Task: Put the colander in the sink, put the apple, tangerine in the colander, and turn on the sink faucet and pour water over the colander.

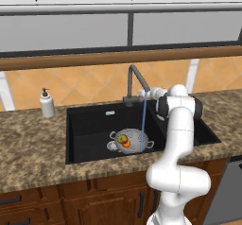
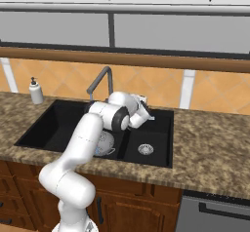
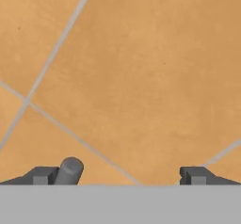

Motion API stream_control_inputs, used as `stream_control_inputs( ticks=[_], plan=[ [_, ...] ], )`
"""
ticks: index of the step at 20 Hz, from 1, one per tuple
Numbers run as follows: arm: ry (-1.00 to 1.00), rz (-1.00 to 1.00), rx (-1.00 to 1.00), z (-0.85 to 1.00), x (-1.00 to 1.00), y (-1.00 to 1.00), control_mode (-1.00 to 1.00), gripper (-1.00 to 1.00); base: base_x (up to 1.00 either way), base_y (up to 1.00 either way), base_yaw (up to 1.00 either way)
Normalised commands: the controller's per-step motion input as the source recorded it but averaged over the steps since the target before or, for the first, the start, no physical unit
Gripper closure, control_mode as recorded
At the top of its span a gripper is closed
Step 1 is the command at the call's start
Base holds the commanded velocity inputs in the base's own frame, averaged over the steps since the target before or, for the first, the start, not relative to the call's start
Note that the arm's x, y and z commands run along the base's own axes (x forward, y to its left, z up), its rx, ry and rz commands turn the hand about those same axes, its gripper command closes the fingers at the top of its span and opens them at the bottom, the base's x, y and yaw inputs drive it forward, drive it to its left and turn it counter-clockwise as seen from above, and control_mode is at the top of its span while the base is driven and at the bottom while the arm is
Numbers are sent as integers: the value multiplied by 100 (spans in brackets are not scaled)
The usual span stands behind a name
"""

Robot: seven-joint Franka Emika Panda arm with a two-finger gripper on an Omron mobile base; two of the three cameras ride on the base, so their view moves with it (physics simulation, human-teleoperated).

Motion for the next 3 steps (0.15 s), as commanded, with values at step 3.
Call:
stream_control_inputs(
  ticks=[3],
  plan=[
    [-1,0,0,0,-4,-87,-100,-100,0,0,0]
  ],
)
